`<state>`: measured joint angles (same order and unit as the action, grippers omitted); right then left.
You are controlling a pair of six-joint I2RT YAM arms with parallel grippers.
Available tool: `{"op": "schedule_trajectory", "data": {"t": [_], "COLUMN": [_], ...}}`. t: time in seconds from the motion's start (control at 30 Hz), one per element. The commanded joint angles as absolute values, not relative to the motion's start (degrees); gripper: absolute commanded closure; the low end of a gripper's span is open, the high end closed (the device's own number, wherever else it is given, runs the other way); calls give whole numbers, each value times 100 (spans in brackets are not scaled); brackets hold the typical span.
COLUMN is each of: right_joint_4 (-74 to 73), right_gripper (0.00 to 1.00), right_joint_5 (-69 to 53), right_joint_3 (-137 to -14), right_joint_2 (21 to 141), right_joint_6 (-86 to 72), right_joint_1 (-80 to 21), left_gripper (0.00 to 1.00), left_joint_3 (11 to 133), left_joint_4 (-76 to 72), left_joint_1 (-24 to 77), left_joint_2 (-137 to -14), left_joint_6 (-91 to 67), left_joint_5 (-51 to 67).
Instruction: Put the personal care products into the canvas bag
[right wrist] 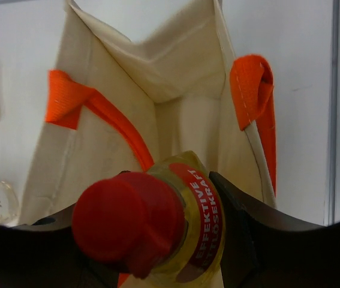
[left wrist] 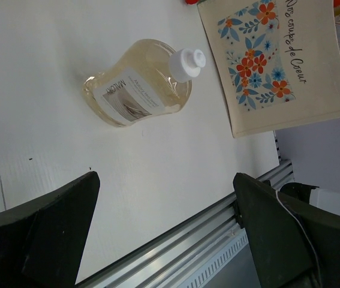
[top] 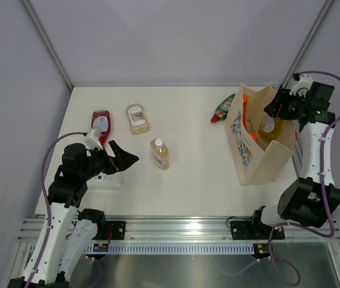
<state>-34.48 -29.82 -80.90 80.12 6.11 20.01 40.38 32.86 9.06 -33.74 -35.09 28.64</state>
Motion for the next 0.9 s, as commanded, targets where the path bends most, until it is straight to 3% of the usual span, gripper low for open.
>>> {"op": "schedule_trajectory", "data": {"t": [0.0,0.1,0.13,0.2,0.37,0.6,0.73,0.87], "right_joint_4": [-2689,-2865,-3004,-3085,-3278,-3620,-4348,-4605], "right_gripper": [100,81,67,52,22,3,1,0], "right_joint_5": [-2848,-3066,-3128,-3173,-2980,-3189,-3821,-4340], "right_joint_3": [-8034,-7788,-7691,-7577,-7243,-7373,-7935,-7884], "right_joint_2": [7857,7744,7639,7533,7286,7040,6751,6259], "right_joint_6": [958,1265,1448,1538,1740,1863,2083,2048], "right_joint_1": [1942,1934,1934,1934,1934,1934,1942,1942], "left_gripper": [1,1,1,1,1,1,1,1], "left_joint_3": [4026,4043,4104,4192,4692,5570,6265,6995], "left_joint_4": [3023,3084,3094,3155,3445,4411,5253,6053], "left_joint_1": [1002,1334,1449,1712,2662,4979,6315,6793], "left_joint_2": [-3252,-3217,-3225,-3278,-3778,-4787,-5860,-7125], "left_joint_6": [-3717,-3840,-3867,-3972,-4235,-4868,-5692,-6590], "left_joint_5": [3120,2735,2603,2087,822,-2072,-3634,-4655]}}
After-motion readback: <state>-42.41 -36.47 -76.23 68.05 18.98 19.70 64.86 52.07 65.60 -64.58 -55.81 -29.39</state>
